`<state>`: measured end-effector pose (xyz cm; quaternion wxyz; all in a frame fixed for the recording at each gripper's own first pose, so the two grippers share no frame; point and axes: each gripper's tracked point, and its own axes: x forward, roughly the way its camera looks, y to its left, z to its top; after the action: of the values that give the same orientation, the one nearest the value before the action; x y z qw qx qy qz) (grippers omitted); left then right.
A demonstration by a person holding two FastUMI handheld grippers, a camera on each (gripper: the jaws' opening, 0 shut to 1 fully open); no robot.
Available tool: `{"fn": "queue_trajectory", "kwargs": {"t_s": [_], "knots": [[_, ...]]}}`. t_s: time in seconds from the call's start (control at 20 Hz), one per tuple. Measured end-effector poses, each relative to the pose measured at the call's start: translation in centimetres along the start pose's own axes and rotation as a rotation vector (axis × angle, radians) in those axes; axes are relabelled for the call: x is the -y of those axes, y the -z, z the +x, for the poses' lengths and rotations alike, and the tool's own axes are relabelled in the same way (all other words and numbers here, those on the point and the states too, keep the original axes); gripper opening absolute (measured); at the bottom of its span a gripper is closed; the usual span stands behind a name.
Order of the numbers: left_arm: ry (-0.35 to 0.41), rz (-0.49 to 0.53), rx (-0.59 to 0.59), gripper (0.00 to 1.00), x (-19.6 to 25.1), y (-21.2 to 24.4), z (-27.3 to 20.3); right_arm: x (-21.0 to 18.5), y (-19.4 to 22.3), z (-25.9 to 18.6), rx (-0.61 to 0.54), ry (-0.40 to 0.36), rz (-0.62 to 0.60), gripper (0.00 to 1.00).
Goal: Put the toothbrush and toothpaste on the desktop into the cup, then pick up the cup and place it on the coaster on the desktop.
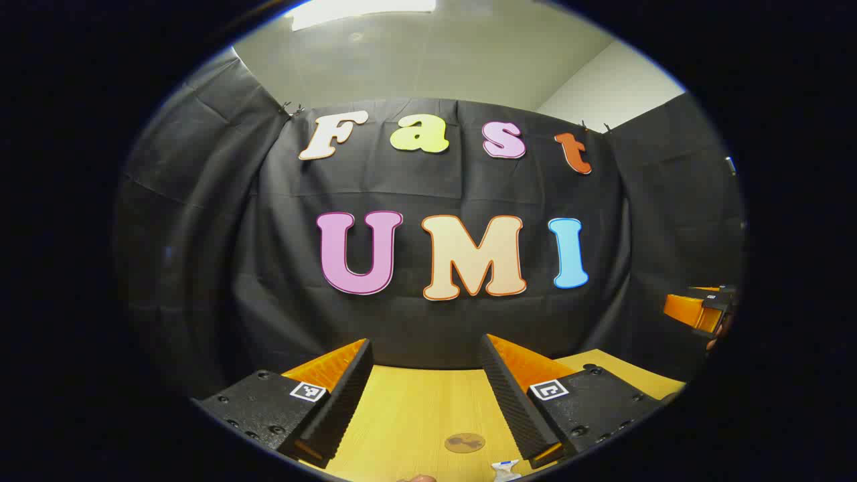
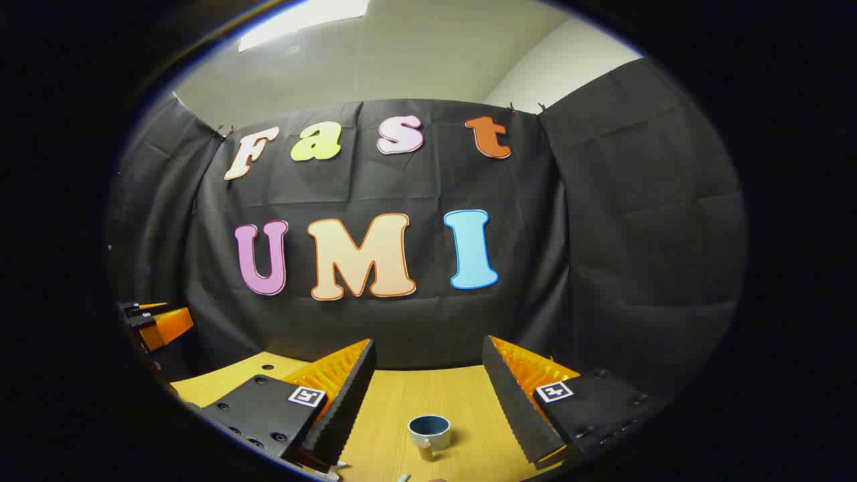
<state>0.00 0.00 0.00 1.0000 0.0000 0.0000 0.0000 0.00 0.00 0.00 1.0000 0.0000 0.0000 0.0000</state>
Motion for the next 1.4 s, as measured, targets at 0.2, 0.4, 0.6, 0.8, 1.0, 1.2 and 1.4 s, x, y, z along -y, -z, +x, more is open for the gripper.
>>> {"fn": "queue_trajectory", "kwargs": {"t_s": [0.2,0.4,0.6,0.8,1.0,1.2,1.4], "knots": [[-0.013,-0.006,-0.004,0.94,-0.5,0.3,0.1,-0.5,-0.1,0.0,0.006,-0.001,-0.006,0.96],[-0.022,-0.023,0.004,0.94,-0.9,0.3,0.3,-1.6,-0.1,-0.4,0.006,-0.032,-0.023,0.98],[-0.024,-0.026,0.001,0.94,-1.0,0.6,0.4,-1.8,-0.2,-0.7,0.015,-0.041,-0.060,0.98],[-0.017,-0.014,0.006,0.94,-1.0,0.4,0.4,-2.5,1.2,-0.7,-0.024,-0.055,-0.076,0.96],[-0.008,-0.009,0.008,0.94,-1.0,0.5,0.4,-2.3,2.9,-0.5,-0.073,-0.048,-0.104,0.98],[-0.002,-0.006,0.007,0.94,-1.0,0.5,0.3,-2.9,5.3,-0.5,-0.137,-0.069,-0.129,0.99],[0.010,0.012,0.014,0.94,-0.8,0.4,0.0,-3.1,10.4,-0.6,-0.271,-0.082,-0.133,0.99]]}}
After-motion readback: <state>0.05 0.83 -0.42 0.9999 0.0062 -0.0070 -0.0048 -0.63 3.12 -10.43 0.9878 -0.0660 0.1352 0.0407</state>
